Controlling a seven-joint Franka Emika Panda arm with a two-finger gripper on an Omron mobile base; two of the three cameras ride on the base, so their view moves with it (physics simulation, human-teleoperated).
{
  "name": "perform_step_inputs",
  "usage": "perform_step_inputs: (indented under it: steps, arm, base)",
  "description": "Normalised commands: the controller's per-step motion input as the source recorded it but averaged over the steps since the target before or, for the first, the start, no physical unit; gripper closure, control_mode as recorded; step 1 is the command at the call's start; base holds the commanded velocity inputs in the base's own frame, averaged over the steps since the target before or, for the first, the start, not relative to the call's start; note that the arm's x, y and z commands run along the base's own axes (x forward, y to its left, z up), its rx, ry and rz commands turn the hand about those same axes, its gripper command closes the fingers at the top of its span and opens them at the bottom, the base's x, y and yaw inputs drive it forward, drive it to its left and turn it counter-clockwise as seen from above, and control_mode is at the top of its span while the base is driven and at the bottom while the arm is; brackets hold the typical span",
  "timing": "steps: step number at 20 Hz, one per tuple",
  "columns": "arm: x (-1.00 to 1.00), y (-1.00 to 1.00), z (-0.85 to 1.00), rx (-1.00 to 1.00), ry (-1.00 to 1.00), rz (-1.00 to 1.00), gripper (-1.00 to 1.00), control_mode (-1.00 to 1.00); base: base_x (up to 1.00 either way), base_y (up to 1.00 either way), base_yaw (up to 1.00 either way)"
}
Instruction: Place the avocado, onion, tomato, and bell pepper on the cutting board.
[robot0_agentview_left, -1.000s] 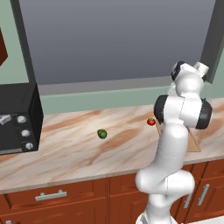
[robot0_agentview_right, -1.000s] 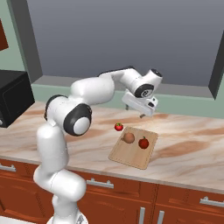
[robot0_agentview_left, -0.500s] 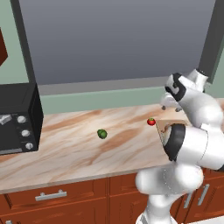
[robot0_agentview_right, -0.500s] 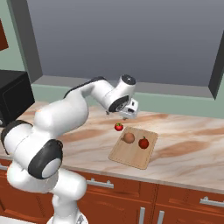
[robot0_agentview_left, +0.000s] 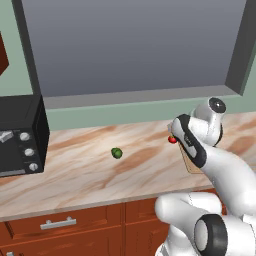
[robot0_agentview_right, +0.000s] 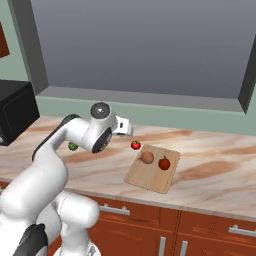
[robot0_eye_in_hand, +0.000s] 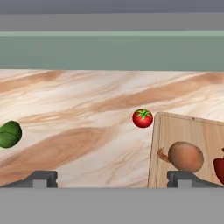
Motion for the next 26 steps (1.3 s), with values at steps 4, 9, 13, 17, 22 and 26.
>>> perform_step_inputs:
  steps: [4, 9, 13, 17, 22, 26]
  arm:
    - [0.0, 0.01, 0.6, -0.01, -0.01, 0.0, -1.0, -1.0]
    - [0.39, 0.0, 0.33, 0.0, 0.22, -0.01, -1.0, -1.0]
    - [0.45, -0.08, 0.23, 0.01, 0.27, 0.0, -1.0, -1.0]
    - [0.37, -0.1, -0.02, 0.06, 0.21, 0.0, -1.0, -1.0]
    - [0.44, -0.24, -0.31, 0.09, 0.22, 0.0, -1.0, -1.0]
    - [0.36, -0.09, -0.42, 0.0, 0.16, 0.0, -1.0, -1.0]
  base:
    - [0.0, 0.0, 0.0]
    - [0.0, 0.0, 0.0]
    - [0.0, 0.0, 0.0]
    - [0.0, 0.0, 0.0]
    - [0.0, 0.0, 0.0]
    - [0.0, 0.0, 0.0]
